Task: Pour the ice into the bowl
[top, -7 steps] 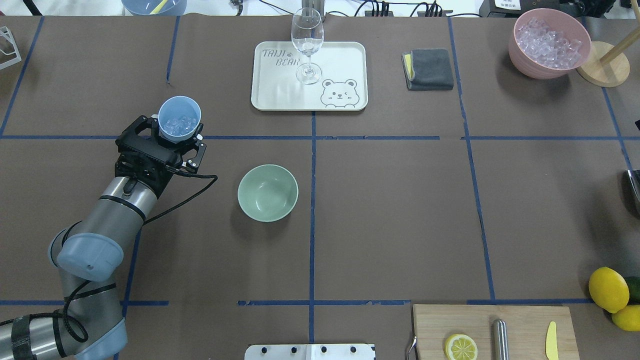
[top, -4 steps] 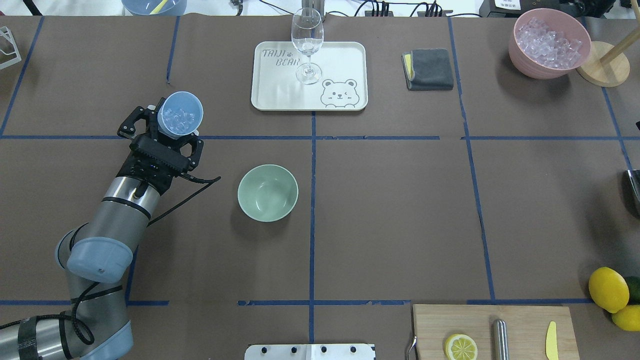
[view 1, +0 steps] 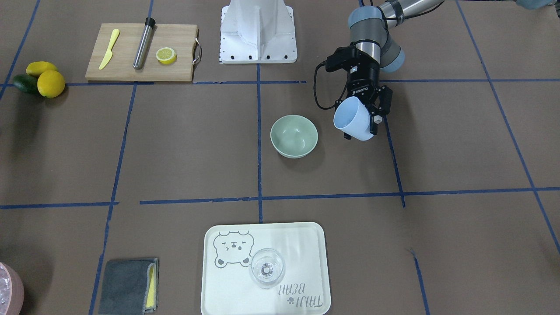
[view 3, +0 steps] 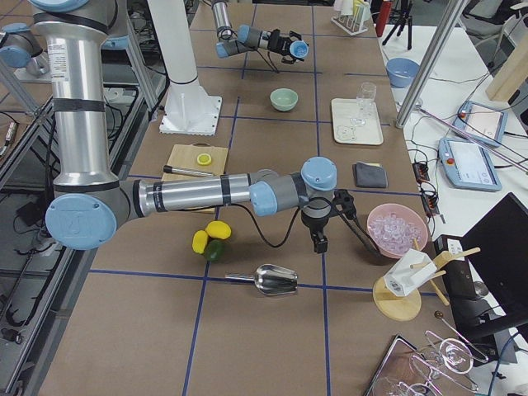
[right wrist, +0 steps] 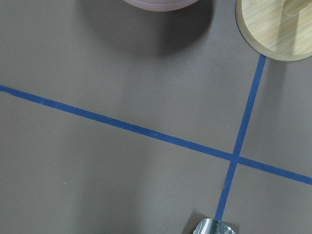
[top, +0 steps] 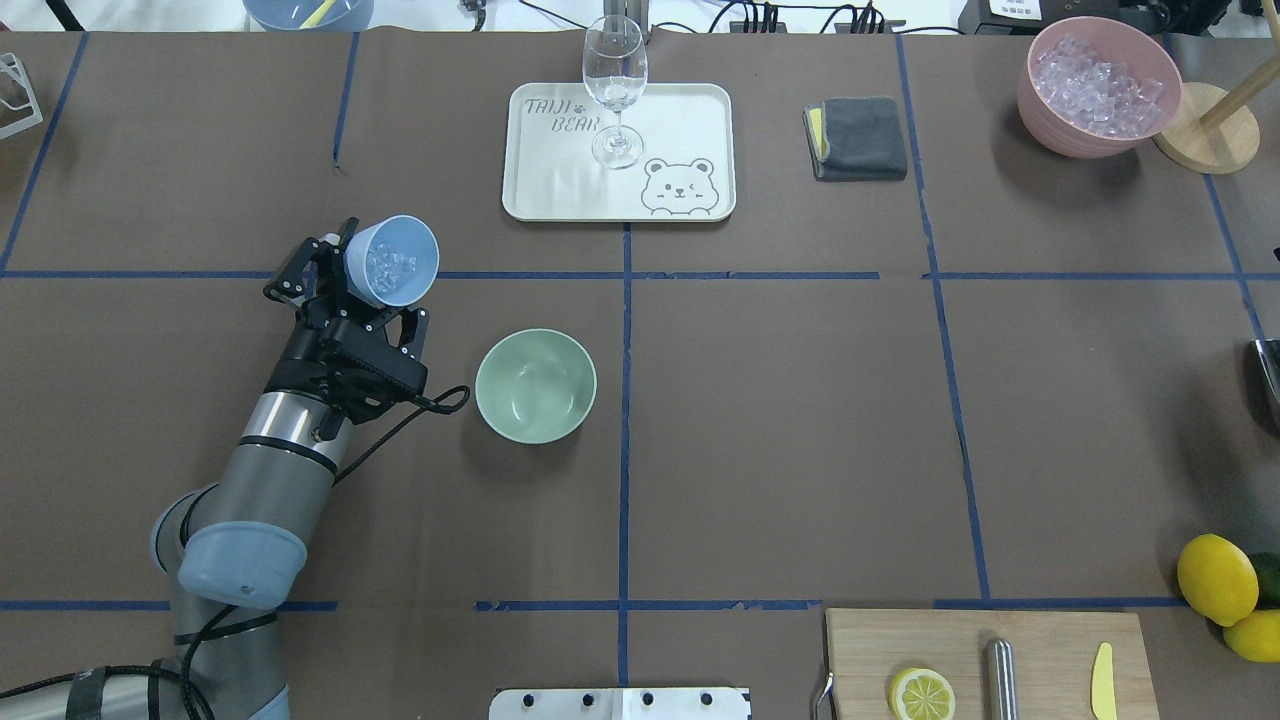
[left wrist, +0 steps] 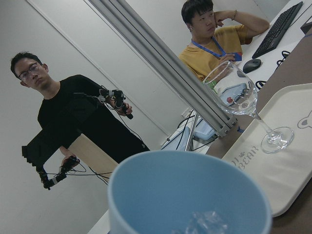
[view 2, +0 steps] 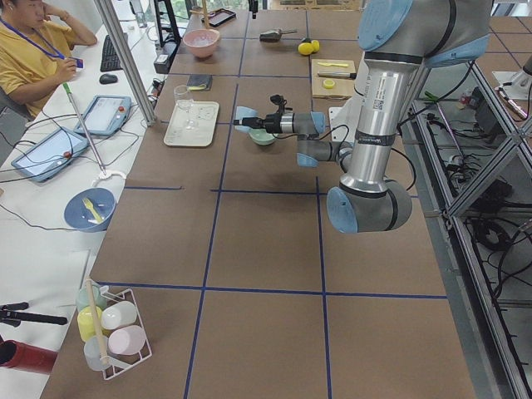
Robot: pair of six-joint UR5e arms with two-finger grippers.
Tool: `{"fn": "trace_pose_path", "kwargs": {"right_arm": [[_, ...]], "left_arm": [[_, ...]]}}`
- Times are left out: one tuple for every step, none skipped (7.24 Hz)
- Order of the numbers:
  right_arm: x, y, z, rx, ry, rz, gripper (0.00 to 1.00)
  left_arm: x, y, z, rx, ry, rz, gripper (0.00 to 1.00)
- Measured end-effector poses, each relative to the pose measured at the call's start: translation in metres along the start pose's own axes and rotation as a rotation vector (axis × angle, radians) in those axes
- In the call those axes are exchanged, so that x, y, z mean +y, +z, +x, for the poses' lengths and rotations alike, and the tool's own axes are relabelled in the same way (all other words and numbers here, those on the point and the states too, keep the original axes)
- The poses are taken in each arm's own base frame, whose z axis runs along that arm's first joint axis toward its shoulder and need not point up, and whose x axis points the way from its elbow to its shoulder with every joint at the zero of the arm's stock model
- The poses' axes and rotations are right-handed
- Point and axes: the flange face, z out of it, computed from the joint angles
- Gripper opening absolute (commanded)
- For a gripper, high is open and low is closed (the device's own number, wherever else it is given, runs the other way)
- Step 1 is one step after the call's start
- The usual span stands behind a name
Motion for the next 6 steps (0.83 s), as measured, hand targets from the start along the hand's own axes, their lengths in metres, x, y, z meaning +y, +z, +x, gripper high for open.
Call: {"fn": "trace_pose_path", "kwargs": {"right_arm": [[0.001, 0.001, 0.001, 0.000, 0.001, -0.002, 1.00], [0.002, 0.001, 0.001, 0.000, 0.003, -0.003, 1.00], [0.004, 0.002, 0.002, 0.000, 0.004, -0.005, 1.00], [0.005, 0.002, 0.002, 0.000, 0.004, -0.006, 1.00], [0.006, 0.003, 0.003, 0.000, 0.004, -0.008, 1.00], [0.008, 0.003, 0.005, 0.001, 0.005, -0.009, 1.00]], "left_arm": [[-0.004, -0.008, 0.009, -0.005, 0.047, 0.002, 0.00], [-0.006, -0.012, 0.013, -0.009, 0.090, 0.002, 0.00], [-0.006, -0.014, 0.015, -0.018, 0.133, 0.000, 0.00], [-0.004, -0.014, 0.017, -0.032, 0.183, -0.007, 0.00], [-0.002, -0.014, 0.019, -0.038, 0.230, -0.012, 0.00], [-0.002, -0.015, 0.024, -0.035, 0.259, -0.016, 0.00]]}}
